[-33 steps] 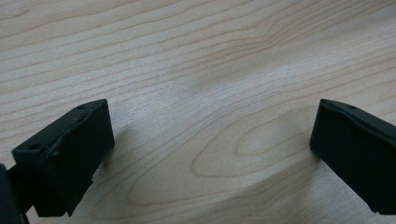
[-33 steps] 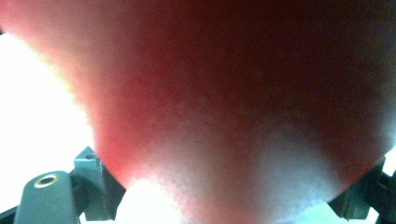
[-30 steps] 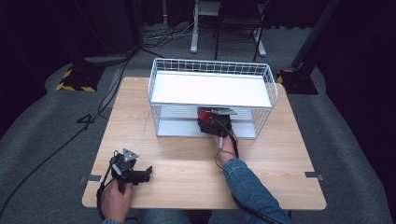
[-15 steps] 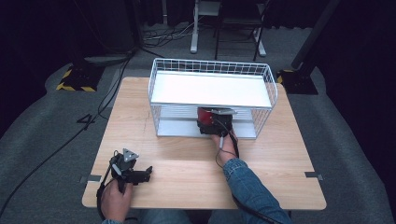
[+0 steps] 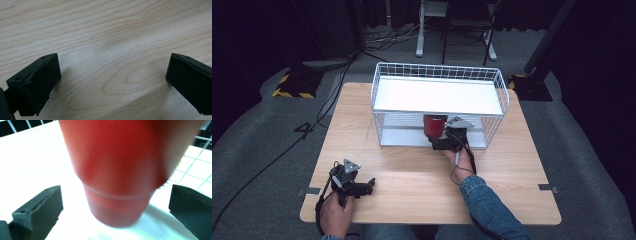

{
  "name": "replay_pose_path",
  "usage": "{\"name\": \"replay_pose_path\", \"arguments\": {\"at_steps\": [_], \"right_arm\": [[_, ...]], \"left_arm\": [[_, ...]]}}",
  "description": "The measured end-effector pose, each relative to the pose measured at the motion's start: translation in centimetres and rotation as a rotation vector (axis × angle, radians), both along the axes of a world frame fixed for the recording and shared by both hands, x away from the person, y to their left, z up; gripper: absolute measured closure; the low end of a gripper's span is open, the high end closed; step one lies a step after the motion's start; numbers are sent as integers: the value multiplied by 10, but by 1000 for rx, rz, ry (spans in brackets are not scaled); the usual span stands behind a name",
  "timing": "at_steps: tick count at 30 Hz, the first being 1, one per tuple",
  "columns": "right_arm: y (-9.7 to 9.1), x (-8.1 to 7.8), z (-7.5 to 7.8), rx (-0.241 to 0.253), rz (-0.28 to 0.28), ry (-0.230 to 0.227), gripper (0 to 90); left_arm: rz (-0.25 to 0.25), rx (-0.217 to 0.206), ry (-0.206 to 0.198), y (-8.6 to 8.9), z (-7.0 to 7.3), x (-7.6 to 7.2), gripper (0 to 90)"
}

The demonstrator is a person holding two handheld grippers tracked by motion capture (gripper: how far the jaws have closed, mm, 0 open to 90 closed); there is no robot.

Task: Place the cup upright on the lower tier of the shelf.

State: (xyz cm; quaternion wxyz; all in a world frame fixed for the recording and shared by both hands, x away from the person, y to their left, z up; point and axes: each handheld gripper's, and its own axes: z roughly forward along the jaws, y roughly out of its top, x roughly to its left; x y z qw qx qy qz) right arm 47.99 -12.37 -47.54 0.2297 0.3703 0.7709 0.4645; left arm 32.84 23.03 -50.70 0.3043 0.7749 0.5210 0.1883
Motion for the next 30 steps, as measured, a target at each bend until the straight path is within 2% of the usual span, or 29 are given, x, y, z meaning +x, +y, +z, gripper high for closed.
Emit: {"name": "replay_pose_path", "arguments": {"at_steps": [4,8,10,14,20,30], "right_arm": [[-7,-7,3,3,12,1,0],[-16,-18,7,4,36,24,0],[-22,-27,9,21,52,36,0],[-36,-42,17,26,82,29,0],[-61,-61,36,50,88,28,0],[-88,-83,52,41,83,41,0]], "left_arm": [[1,1,0,0,0,0,0],[1,0,0,0,0,0,0],[0,-1,-1,0,0,0,0],[2,-3,1,0,0,-1,0],[0,-3,2,0,0,-1,0],[-1,0,0,0,0,-2,0]]}}
